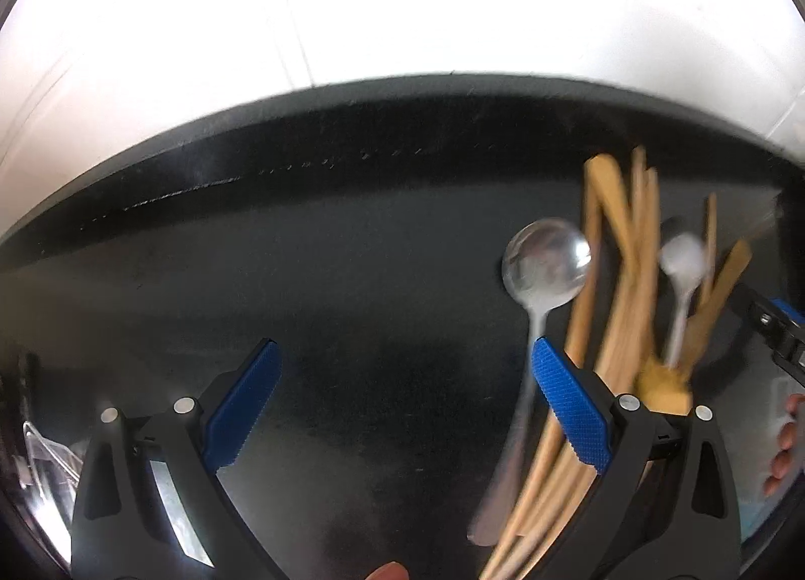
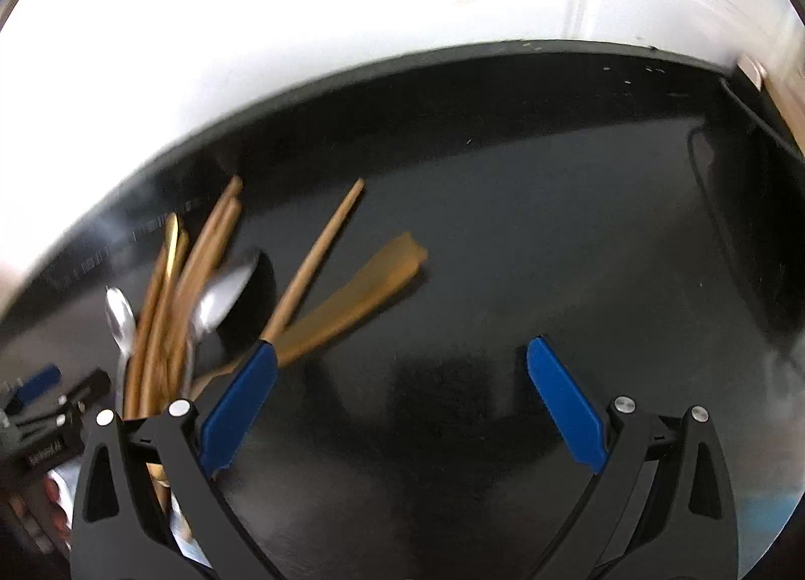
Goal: Organize utensils
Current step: 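Grasp the silver spoon with the left gripper while the right grasps the wooden spatula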
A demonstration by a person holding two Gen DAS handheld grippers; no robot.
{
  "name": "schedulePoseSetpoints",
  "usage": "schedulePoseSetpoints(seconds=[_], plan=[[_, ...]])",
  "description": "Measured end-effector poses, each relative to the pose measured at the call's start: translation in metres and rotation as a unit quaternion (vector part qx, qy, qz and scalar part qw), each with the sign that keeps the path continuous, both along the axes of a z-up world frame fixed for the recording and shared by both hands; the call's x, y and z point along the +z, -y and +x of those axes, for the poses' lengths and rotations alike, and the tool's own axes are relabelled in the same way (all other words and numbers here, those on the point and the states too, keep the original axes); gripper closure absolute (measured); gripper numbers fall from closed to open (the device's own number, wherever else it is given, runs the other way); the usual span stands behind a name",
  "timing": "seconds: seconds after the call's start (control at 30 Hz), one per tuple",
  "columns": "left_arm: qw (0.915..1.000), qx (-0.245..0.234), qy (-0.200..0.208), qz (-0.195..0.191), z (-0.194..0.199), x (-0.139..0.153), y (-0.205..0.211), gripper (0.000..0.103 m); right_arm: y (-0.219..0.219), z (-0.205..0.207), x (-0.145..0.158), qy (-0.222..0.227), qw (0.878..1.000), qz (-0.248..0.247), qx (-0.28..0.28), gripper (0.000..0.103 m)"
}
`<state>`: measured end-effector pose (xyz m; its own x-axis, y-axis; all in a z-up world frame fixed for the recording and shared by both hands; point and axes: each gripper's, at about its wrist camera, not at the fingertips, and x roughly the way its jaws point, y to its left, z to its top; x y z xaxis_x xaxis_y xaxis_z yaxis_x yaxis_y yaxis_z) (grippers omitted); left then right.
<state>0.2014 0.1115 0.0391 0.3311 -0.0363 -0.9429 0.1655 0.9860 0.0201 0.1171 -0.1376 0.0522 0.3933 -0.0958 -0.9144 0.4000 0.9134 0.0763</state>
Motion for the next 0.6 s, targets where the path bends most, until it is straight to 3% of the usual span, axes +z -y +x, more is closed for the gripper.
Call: schedulePoseSetpoints(seconds=[0.1, 0.27, 0.47, 0.6], plan=[[0.9997, -0.019, -0.007, 0.016, 0.0, -0.005, 0.009, 0.006, 0.004, 0.009, -0.007, -0.01, 1.0, 0.017, -0.016, 0.006], [0.9987, -0.035, 0.019, 0.03, -0.003, -0.013, 0.022, 0.005, -0.002, 0.022, -0.012, -0.014, 0.999, -0.031, -0.032, 0.005], [0.999, -0.032, 0.027, 0.015, -0.013, -0.015, 0.016, 0.005, -0.007, 0.0, -0.015, -0.014, 0.997, -0.065, -0.05, 0.005], [0.9982, -0.028, 0.049, 0.022, -0.026, -0.015, 0.018, 0.005, -0.009, -0.011, -0.015, -0.003, 0.997, -0.071, -0.033, 0.005]])
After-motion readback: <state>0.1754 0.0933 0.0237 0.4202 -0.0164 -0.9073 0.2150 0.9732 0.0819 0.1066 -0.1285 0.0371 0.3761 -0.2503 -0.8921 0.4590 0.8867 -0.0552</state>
